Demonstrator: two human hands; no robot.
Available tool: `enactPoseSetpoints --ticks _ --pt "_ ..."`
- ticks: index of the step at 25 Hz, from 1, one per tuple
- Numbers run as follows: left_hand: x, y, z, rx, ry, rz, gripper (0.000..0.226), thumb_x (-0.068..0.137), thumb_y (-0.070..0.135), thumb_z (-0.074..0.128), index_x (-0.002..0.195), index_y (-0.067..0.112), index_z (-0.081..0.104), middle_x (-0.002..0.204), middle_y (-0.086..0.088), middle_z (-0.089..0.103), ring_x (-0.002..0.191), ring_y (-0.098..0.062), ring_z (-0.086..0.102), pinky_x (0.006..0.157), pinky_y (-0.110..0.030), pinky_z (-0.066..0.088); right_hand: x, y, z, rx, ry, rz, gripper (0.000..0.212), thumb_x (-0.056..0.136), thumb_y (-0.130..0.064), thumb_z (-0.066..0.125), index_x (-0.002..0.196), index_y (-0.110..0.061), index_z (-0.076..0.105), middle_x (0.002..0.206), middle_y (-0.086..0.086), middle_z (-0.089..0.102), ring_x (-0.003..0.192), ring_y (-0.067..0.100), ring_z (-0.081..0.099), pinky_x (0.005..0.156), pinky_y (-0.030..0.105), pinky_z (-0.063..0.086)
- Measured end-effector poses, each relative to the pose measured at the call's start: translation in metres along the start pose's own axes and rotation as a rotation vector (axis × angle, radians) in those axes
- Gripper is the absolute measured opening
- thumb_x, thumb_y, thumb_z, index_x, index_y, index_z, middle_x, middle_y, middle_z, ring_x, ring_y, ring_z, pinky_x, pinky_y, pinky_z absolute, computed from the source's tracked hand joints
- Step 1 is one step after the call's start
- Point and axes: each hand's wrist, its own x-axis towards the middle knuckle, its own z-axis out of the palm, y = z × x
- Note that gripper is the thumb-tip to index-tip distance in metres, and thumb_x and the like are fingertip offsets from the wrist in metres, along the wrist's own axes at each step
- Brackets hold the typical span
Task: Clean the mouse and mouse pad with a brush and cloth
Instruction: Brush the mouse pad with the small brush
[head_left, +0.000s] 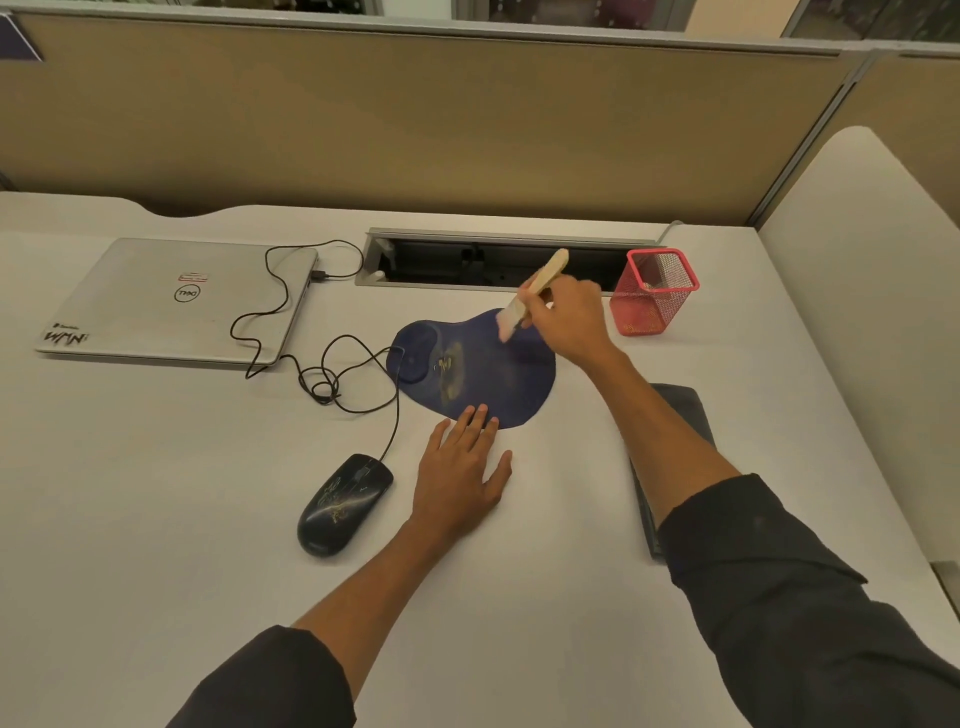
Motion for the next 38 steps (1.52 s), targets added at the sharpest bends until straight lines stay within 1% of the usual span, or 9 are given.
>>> enactPoseSetpoints --ticks 4,7,11,15,17,21,26,35,38 --pt "-0.001 0.001 -0.001 -0.013 -0.01 -0.013 0.058 0.099 0.05 0.03 0.148 0.019 0.031 0.156 -0.001 0.027 0.145 -0.015 0.019 0.117 -0.031 0.004 0.002 -0.002 0.003 -0.244 -0.067 -0.071 0.03 0.095 -0.037 0.047 0.093 -0.013 0.064 0.077 0.003 0.064 0.078 0.018 0.059 0.091 0.04 0.034" --pt "0.0 0.0 0.0 -0.002 -0.011 -0.008 0.058 0.099 0.05 0.029 0.148 0.019 0.031 0.156 0.0 0.026 0.146 -0.014 0.018 0.118 -0.032 0.006 0.006 -0.011 0.002 -0.134 0.0 -0.124 0.023 0.093 -0.036 0.05 0.085 -0.018 0.062 0.068 -0.004 0.055 0.073 0.016 0.059 0.083 0.036 0.033" --pt "0.0 0.001 -0.001 0.003 -0.02 -0.009 0.059 0.099 0.05 0.027 0.149 0.02 0.028 0.157 0.0 0.023 0.146 -0.014 0.015 0.118 -0.031 0.004 -0.002 -0.012 0.007 -0.332 -0.142 -0.137 0.028 0.096 -0.036 0.047 0.103 -0.013 0.062 0.083 0.005 0.066 0.084 0.02 0.06 0.097 0.042 0.032" --pt "-0.001 0.001 0.0 -0.001 -0.01 -0.006 0.058 0.099 0.049 0.029 0.148 0.018 0.03 0.156 -0.001 0.025 0.146 -0.015 0.017 0.117 -0.031 0.004 -0.003 -0.021 0.002 -0.137 -0.049 -0.193 0.026 0.096 -0.037 0.046 0.083 -0.02 0.061 0.068 -0.005 0.055 0.07 0.011 0.053 0.09 0.036 0.033" --pt "-0.001 0.001 -0.001 -0.006 -0.01 -0.001 0.058 0.099 0.049 0.03 0.148 0.018 0.031 0.156 -0.002 0.026 0.146 -0.015 0.018 0.117 -0.031 0.004 -0.014 -0.013 0.004 -0.244 -0.181 -0.152 0.028 0.097 -0.037 0.044 0.09 -0.016 0.062 0.076 0.002 0.063 0.076 0.016 0.057 0.094 0.039 0.032" --pt "0.0 0.001 -0.001 -0.001 -0.011 -0.005 0.058 0.099 0.05 0.028 0.148 0.019 0.03 0.156 -0.001 0.025 0.146 -0.015 0.017 0.116 -0.03 0.002 -0.006 -0.01 -0.009 -0.171 -0.05 -0.116 0.027 0.094 -0.035 0.049 0.09 -0.014 0.065 0.074 -0.001 0.06 0.076 0.015 0.057 0.093 0.04 0.034" --pt "0.0 0.001 -0.001 -0.005 -0.015 -0.003 0.058 0.099 0.049 0.028 0.148 0.019 0.029 0.156 -0.001 0.025 0.146 -0.015 0.016 0.117 -0.03 0.003 -0.02 -0.006 -0.002 -0.248 -0.146 -0.088 0.029 0.096 -0.035 0.047 0.096 -0.012 0.064 0.085 0.006 0.067 0.085 0.018 0.061 0.099 0.041 0.031" --pt "0.0 0.001 -0.001 -0.007 -0.018 -0.007 0.058 0.099 0.05 0.029 0.148 0.019 0.028 0.157 -0.001 0.024 0.146 -0.014 0.016 0.117 -0.031 0.004 -0.032 -0.001 -0.005 -0.047 -0.006 -0.036 0.029 0.093 -0.035 0.052 0.088 -0.01 0.067 0.079 0.006 0.067 0.075 0.018 0.061 0.084 0.037 0.042" --pt "-0.001 0.001 -0.001 0.002 0.004 0.001 0.057 0.099 0.047 0.032 0.147 0.017 0.033 0.155 -0.003 0.029 0.145 -0.016 0.02 0.117 -0.031 0.007 -0.043 -0.011 0.003 0.019 -0.128 -0.057 0.029 0.094 -0.036 0.051 0.087 -0.011 0.066 0.077 0.004 0.066 0.071 0.017 0.061 0.078 0.035 0.046"
